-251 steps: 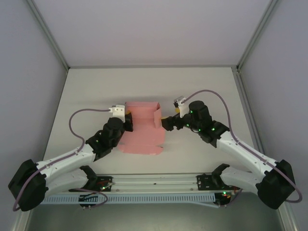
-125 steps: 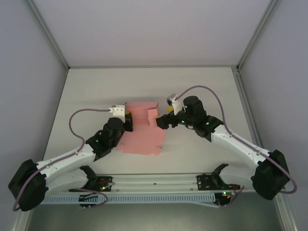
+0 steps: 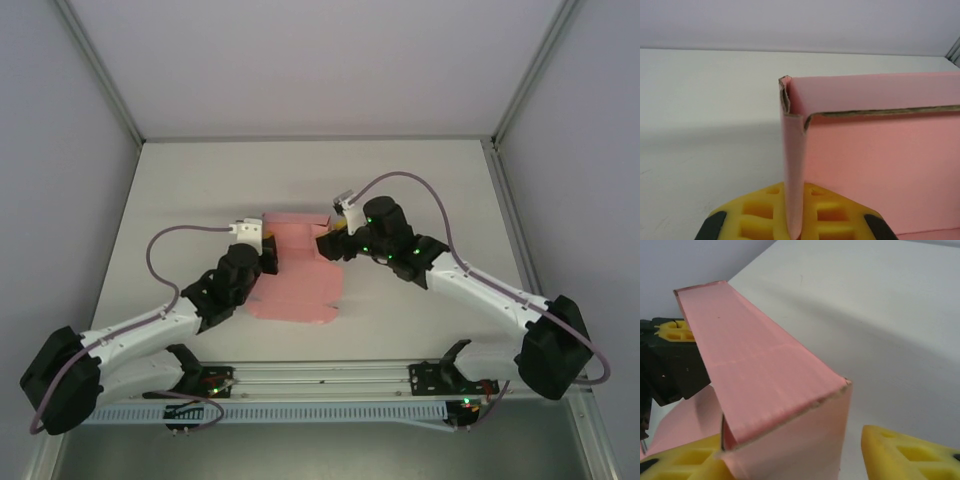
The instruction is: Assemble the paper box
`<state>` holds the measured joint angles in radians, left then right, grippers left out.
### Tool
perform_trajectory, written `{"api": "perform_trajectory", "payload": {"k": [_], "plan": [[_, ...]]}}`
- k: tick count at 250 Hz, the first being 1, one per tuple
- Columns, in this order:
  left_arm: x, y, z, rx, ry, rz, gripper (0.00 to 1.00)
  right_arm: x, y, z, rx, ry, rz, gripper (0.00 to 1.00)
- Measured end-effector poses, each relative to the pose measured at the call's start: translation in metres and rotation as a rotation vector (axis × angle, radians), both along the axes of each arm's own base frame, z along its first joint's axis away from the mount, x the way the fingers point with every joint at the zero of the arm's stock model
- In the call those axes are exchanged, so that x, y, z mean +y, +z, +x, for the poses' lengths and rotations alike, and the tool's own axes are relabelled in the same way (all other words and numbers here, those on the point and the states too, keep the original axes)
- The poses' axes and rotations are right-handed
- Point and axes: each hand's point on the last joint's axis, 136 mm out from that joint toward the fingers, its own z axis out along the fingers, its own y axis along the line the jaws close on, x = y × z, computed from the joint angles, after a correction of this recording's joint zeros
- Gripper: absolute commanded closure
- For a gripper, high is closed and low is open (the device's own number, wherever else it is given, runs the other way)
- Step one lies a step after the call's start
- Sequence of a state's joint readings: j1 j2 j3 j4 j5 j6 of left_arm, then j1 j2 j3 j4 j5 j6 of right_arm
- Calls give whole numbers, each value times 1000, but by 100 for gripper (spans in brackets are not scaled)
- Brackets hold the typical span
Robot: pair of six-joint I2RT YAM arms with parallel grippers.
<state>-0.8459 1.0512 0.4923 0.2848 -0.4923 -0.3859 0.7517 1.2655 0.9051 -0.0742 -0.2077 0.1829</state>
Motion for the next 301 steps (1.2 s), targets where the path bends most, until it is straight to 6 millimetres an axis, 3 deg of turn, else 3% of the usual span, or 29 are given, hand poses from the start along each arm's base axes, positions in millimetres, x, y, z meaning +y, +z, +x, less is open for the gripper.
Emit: {"api": "perform_trajectory", "payload": {"k": [23, 67, 96, 140, 179, 236, 301], "plan": [[-1, 0, 1, 5, 0, 5, 100, 0, -2, 3, -3, -33, -14, 50], [-2, 3, 2, 2, 3, -4, 100, -1, -3, 11, -19, -96, -42, 48], [-2, 4, 2, 1, 5, -3, 100, -2, -6, 14, -25, -128, -64, 54], [-5, 7, 6, 1, 8, -3, 100, -6, -7, 20, -43, -195, -102, 75], [-5, 15, 8, 0, 27, -14, 100, -16, -8, 37, -90, -324, -201, 92], [-6, 21, 11, 50, 75, -27, 100, -24, -6, 55, -142, -514, -338, 95], [-10, 19, 14, 148, 130, -69, 100, -32, -7, 62, -147, -686, -466, 98]]}}
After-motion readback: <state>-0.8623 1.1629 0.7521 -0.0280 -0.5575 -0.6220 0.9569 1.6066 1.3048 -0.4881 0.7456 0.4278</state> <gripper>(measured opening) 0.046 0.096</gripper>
